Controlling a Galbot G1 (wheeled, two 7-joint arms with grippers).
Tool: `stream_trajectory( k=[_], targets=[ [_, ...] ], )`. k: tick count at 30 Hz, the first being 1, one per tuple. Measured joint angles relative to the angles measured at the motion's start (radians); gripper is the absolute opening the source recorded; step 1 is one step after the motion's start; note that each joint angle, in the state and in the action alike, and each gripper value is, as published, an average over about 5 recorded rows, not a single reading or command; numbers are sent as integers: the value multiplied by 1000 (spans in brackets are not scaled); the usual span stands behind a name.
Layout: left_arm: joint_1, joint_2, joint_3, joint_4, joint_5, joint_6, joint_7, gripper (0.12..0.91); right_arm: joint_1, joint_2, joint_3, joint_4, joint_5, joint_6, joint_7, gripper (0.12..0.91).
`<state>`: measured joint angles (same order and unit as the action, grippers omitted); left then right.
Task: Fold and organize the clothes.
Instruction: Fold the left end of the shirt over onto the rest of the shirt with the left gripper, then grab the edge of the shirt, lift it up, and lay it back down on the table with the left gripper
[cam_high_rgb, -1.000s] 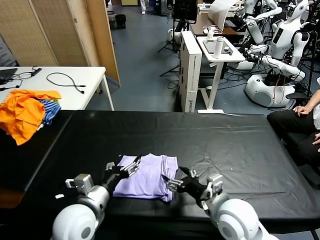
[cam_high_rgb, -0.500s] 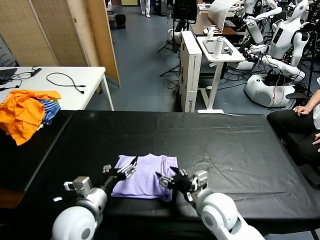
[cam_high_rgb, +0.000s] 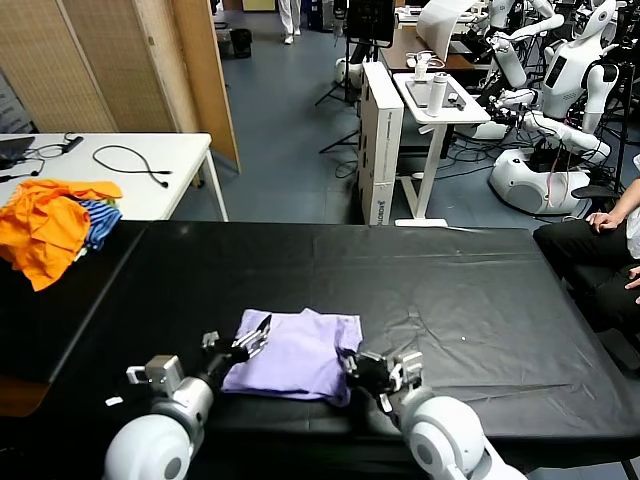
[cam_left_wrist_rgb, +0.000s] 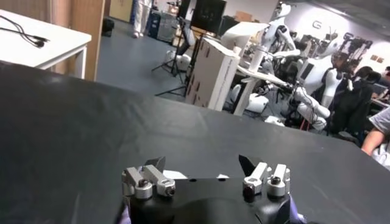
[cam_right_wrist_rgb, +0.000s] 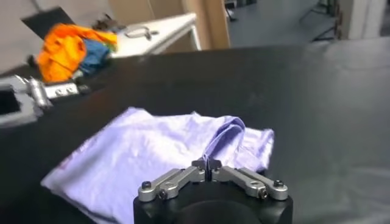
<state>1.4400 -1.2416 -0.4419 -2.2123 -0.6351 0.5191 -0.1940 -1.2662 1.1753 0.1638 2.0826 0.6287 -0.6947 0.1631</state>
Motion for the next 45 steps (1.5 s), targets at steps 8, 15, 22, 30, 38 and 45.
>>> stream_trajectory(
  k=[8,15,22,30,38,45],
  targets=[
    [9,-5,-19,38,64,-77,72,907,-27,-4,60,53,77,24,-30,483],
    [12,-30,-63,96,43,-144,165,907,-59,-33,153,140,145,17,-27,861],
    [23,-70,-109,180,11,-199,221,907,-87,-37,247,211,177,3,-23,907],
    [47,-111,-130,237,-1,-228,239,907,-96,-34,276,230,177,-3,-22,907],
    [53,-143,-125,262,-3,-235,251,907,-100,-37,287,232,176,-4,-21,907],
    [56,-162,-124,279,-19,-240,253,904,-98,-35,287,225,175,-3,-20,907]
  ],
)
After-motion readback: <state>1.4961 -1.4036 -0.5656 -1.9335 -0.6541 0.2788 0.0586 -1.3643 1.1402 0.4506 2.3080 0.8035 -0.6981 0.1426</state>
